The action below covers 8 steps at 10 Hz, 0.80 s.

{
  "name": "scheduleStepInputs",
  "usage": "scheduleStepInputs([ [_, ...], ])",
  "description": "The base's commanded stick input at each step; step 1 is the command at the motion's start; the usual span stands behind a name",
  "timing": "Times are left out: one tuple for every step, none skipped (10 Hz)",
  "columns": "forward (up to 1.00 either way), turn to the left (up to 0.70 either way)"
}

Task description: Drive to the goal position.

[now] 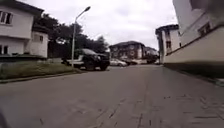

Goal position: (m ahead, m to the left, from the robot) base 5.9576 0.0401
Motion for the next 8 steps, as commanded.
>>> scheduleStepInputs([
  [0.70,0.00],
  [0.70,0.00],
  [0.70,0.00],
  [0.70,0.00],
  [0.70,0.00],
  [0.70,0.00],
  [0.70,0.00],
  [0.70,0.00],
])
